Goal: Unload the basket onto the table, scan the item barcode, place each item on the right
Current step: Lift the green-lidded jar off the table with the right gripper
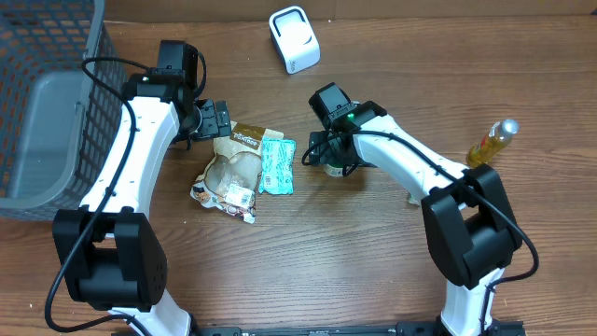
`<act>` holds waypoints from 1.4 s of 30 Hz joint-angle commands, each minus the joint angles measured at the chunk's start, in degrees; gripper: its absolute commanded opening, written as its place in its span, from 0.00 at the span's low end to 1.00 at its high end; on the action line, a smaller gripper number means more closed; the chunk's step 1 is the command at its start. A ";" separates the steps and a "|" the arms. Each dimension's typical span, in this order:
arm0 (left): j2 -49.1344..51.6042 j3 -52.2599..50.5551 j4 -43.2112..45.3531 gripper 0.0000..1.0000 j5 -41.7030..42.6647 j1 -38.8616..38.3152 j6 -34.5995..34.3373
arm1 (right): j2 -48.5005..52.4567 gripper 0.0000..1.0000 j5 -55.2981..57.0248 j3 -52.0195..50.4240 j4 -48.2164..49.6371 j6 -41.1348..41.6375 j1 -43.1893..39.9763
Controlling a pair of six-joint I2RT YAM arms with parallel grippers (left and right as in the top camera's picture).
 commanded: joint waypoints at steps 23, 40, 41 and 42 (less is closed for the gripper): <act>-0.44 0.66 0.02 1.00 -0.33 -0.02 -0.17 | 0.13 0.71 -1.62 4.04 -2.03 -0.22 -0.15; -0.44 0.66 0.02 1.00 -0.33 -0.02 -0.17 | 0.13 0.60 -5.38 4.04 -11.41 -12.74 -0.22; -0.44 0.66 0.02 1.00 -0.33 -0.02 -0.17 | 0.13 0.64 -5.62 4.04 -12.04 -12.68 -0.22; -0.44 0.66 0.02 1.00 -0.33 -0.02 -0.17 | 0.13 0.73 -6.08 4.04 -12.33 -12.68 -0.22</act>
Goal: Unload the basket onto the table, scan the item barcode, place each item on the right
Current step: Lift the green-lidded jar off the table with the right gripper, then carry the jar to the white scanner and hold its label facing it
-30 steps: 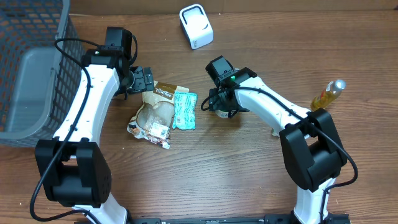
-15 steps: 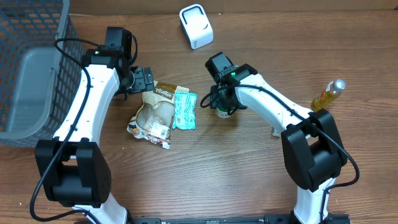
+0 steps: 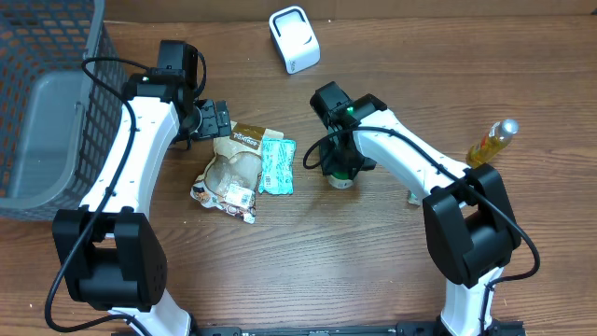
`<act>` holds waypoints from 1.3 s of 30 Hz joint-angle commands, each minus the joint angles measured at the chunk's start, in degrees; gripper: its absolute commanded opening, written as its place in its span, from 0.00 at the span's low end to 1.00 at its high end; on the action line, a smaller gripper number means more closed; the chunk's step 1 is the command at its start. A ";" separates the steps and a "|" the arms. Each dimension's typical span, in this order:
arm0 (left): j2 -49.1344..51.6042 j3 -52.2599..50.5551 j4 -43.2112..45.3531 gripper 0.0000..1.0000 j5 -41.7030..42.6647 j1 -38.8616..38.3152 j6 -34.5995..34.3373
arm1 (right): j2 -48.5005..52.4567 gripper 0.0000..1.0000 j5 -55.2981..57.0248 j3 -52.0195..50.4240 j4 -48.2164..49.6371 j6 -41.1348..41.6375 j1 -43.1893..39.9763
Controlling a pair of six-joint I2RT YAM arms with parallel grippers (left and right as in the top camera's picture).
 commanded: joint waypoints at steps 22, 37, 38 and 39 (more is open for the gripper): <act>-0.44 0.66 0.02 1.00 -0.31 0.00 -0.17 | -0.15 1.00 -2.32 -1.77 0.04 5.33 -1.31; -0.44 0.66 0.04 1.00 -0.31 0.00 -0.17 | -0.15 0.67 -4.87 -1.77 -0.07 3.63 -1.31; -0.44 0.66 0.02 1.00 -0.33 0.00 -0.17 | -0.15 0.64 -4.87 -1.77 -0.13 3.63 -1.31; -0.44 0.66 0.02 0.99 -0.33 0.00 -0.17 | -0.15 0.59 -4.87 -1.77 -0.13 3.65 -1.31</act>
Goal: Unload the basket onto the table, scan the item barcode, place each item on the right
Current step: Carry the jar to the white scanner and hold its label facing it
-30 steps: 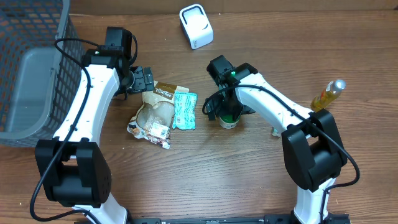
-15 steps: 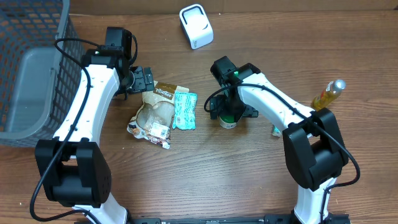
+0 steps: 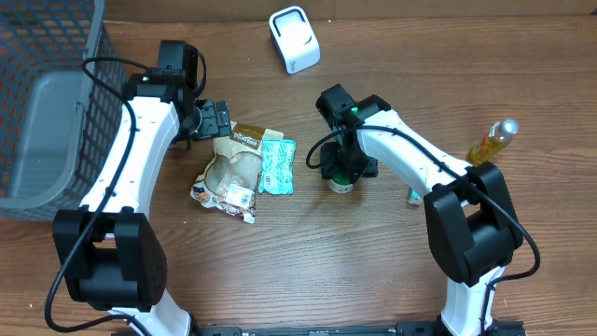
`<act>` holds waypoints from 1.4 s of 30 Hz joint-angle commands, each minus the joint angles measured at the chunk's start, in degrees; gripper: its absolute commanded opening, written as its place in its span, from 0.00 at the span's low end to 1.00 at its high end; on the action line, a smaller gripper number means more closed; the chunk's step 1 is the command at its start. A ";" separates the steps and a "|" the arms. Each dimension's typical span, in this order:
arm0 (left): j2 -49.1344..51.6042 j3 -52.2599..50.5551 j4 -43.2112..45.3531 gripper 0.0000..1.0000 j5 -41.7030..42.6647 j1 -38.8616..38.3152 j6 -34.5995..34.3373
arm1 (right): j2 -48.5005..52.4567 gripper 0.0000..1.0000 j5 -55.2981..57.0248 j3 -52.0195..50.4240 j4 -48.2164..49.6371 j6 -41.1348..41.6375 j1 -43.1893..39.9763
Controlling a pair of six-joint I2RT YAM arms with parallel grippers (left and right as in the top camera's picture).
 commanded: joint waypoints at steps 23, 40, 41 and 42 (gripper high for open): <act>-0.44 0.66 0.02 1.00 -0.33 -0.02 -0.17 | -0.17 0.25 -0.33 46.56 -29.90 -0.31 -0.15; -0.44 0.66 0.04 1.00 -0.31 -0.02 -0.17 | 3.63 0.17 11.39 53.27 0.68 -8.17 -0.15; -0.44 0.66 0.02 1.00 -0.33 -0.02 -0.17 | 4.57 0.17 11.67 53.27 2.21 -9.84 -0.20; -0.44 0.66 0.02 1.00 -0.33 -0.02 -0.17 | 5.51 0.17 12.07 53.27 3.67 -11.43 -0.26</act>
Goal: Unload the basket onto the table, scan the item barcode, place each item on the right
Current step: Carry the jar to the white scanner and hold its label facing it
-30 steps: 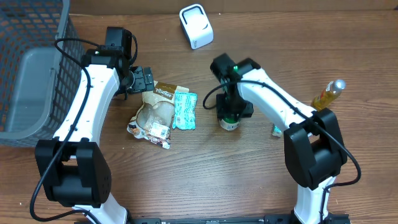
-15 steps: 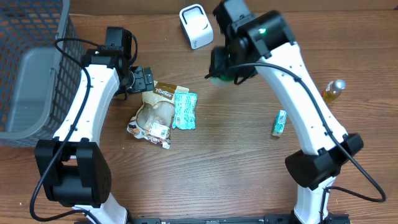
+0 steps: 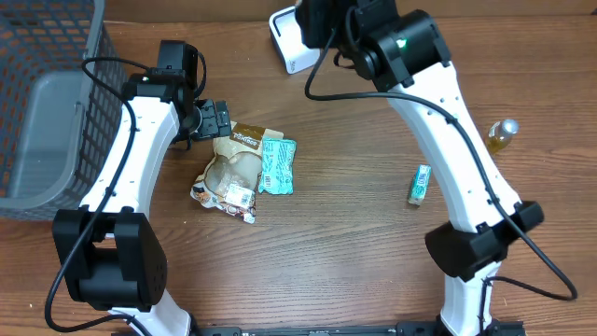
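The white barcode scanner stands at the far edge of the table. My right arm is raised high, and its gripper hangs right beside and above the scanner. Its fingers are hidden under the dark wrist, so I cannot tell whether anything is in them. No small jar shows anywhere on the table. My left gripper rests open at the top left corner of a tan snack bag, holding nothing.
A teal packet lies against the snack bag. A small teal tube lies to the right, and a yellow bottle lies at the far right. A dark wire basket fills the left side.
My right arm was low over a small green-and-white jar mid-table. Now it is raised beside the scanner, and the jar is gone from that spot. The left arm has not moved.
My right gripper was at the small jar right of the teal packet. At the following two moments it stood over the jar, a little nearer the front. Now the arm is up at the scanner and the jar is out of sight. The left arm has stayed still.
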`<act>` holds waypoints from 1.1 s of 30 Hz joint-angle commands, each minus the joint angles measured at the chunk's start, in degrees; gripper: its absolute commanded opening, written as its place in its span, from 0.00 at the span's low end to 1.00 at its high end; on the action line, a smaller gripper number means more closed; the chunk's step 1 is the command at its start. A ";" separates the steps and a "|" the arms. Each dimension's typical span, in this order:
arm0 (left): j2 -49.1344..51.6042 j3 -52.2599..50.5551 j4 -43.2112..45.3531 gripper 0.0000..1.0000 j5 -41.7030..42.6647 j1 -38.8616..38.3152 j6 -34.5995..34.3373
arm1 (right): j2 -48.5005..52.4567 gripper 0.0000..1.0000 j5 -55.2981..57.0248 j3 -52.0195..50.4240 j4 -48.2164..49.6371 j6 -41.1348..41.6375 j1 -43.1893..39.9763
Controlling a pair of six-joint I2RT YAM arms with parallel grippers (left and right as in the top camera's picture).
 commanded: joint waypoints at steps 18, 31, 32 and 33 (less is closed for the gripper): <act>-0.44 0.66 0.04 1.00 -0.33 -0.02 -0.17 | 22.88 0.17 3.04 0.59 31.15 -9.05 -3.39; -0.44 0.66 0.04 1.00 -0.33 -0.02 -0.17 | 29.33 0.16 2.82 0.44 41.99 -9.03 -3.56; -0.44 0.66 0.04 1.00 -0.33 -0.02 -0.17 | 29.81 0.16 2.82 0.44 42.56 -9.03 -3.56; -0.44 0.66 0.04 1.00 -0.33 -0.02 -0.17 | 30.23 0.16 2.82 0.44 43.19 -9.05 -3.56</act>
